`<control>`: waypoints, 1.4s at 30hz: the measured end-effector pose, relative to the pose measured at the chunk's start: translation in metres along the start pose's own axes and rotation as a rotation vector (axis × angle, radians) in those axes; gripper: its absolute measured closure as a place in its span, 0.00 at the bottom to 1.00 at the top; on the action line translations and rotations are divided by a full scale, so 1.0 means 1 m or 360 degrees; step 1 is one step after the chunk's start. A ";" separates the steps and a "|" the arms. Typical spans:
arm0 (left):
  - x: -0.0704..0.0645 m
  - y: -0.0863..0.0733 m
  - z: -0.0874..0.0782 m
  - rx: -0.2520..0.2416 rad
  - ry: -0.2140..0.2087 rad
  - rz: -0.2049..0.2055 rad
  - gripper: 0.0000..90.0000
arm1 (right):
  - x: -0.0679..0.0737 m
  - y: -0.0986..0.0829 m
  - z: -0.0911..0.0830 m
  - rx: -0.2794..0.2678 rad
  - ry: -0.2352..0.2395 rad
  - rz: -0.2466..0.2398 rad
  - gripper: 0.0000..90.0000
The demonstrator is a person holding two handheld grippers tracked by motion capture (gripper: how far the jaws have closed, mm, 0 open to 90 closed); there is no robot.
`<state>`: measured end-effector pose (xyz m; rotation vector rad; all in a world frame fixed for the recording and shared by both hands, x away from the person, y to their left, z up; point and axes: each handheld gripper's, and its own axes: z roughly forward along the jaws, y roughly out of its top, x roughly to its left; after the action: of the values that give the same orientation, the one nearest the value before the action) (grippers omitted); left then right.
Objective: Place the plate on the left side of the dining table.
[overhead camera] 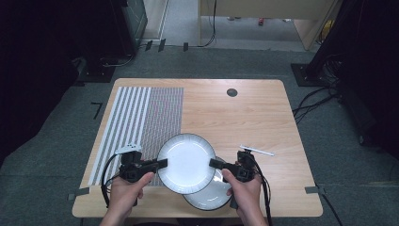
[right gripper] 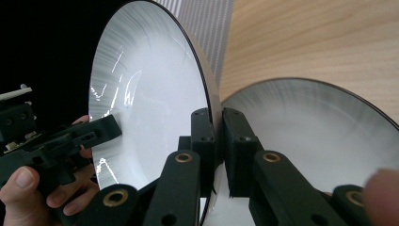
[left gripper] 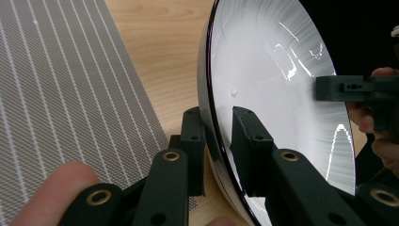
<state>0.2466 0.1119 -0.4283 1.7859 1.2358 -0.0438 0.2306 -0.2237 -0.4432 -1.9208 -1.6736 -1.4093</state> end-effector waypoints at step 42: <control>0.062 0.047 -0.068 -0.0177 0.0134 -0.0134 0.85 | 0.084 0.059 0.079 0.0128 0.0070 -0.0121 0.93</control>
<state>0.2826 0.2001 -0.3893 1.6541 1.3469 0.0516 0.3105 -0.1339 -0.3959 -1.7885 -1.7722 -1.3780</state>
